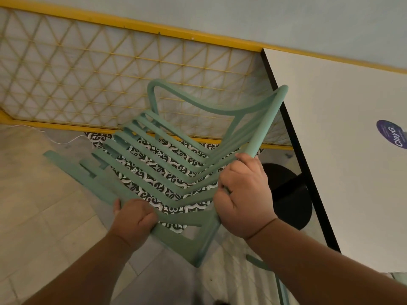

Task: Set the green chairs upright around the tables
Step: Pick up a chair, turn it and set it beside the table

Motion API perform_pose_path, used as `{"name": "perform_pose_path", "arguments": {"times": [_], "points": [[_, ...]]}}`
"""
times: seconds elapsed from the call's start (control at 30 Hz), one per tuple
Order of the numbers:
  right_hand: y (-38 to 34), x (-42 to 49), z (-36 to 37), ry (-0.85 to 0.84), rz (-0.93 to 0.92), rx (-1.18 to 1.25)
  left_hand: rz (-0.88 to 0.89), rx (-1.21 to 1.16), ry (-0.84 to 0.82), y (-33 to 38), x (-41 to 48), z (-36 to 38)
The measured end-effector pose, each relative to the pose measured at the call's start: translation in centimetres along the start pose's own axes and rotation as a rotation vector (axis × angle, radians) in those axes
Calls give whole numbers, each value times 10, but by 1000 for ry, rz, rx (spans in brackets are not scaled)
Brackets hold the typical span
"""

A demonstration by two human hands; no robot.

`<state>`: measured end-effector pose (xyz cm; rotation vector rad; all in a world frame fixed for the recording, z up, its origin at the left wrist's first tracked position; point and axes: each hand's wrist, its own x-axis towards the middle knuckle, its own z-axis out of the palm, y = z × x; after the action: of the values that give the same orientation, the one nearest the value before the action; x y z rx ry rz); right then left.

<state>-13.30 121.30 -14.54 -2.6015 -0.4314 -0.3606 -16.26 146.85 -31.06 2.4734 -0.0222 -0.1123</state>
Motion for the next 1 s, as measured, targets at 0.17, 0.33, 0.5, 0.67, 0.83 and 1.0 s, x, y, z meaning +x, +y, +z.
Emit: {"name": "perform_pose_path", "arguments": {"times": [0.17,0.33,0.5,0.67,0.83,1.0], "points": [[-12,-6,1,15,10,32,123,-4,79,-18,-5,5],[-30,-13,1,0,44,8,220,-13,93,-29,-7,-6],[-49,-25,6,-86,75,-46,266,-30,53,-51,-1,-26],[-53,-25,10,-86,92,-48,173,-129,-16,-59,2,-32],[-55,-25,11,-100,89,-37,159,-27,-67,-51,2,-41],[-49,-26,4,-148,55,-36,-143,227,-514,7,12,-82]]}}
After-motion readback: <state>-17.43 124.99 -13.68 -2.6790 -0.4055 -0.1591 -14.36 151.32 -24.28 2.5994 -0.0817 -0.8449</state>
